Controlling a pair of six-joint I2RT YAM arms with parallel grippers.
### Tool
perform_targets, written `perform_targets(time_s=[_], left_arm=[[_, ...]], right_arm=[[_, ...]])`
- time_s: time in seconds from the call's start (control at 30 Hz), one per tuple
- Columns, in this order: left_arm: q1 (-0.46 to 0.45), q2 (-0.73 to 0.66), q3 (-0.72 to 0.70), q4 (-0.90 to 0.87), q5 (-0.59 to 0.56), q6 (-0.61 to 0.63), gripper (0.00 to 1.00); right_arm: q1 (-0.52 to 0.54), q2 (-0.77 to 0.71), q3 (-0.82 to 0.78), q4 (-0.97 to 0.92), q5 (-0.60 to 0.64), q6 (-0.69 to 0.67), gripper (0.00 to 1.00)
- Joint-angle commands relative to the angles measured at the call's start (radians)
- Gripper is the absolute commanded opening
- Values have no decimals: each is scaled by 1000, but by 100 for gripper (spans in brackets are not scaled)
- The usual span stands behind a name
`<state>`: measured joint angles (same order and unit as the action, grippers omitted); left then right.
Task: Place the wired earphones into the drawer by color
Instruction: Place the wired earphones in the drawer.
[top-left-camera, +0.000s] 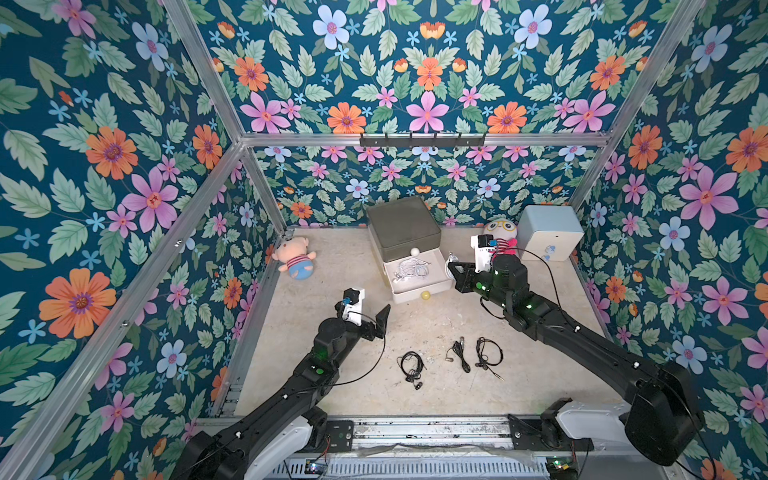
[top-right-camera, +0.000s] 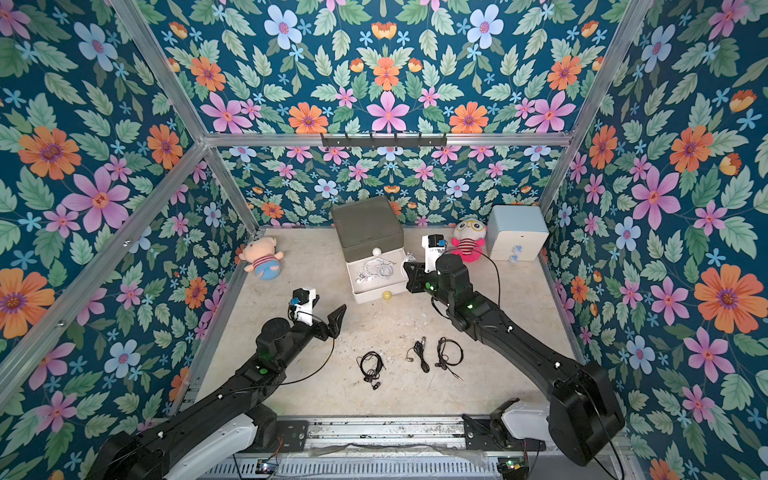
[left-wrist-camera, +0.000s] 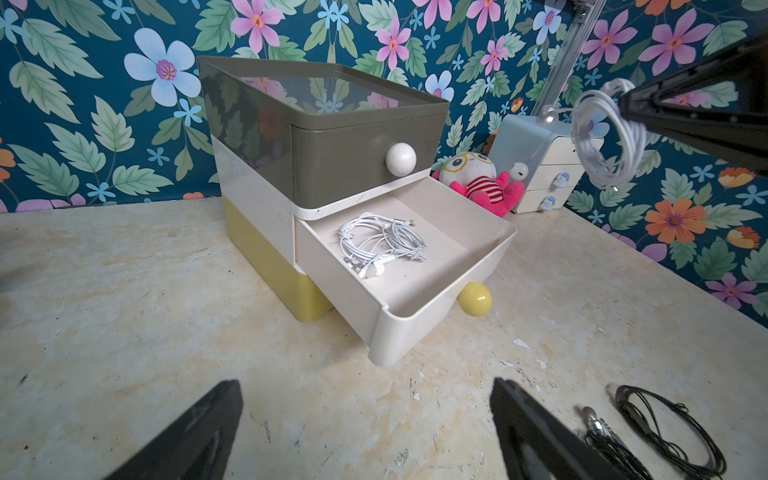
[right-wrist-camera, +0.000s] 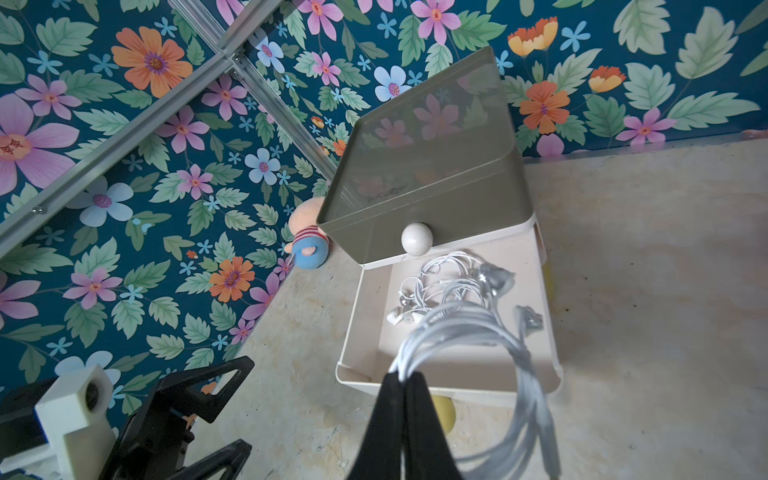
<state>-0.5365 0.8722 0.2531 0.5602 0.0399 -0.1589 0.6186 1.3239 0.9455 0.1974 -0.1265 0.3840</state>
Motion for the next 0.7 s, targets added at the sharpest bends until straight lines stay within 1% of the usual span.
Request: perform_targets(time_s=[0.0,0.3,0.67], left_arm=[[1,-4,2,-8,-11,-4,99],[1,-18,-2,-13,-20,-4,99],[1,-26,-2,-14,-23,-4,99]], right_arm=[[18,45,40,56,3,-5,0],[34,202,143,41,34,35,0],[34,341,221,11,60,41,0]])
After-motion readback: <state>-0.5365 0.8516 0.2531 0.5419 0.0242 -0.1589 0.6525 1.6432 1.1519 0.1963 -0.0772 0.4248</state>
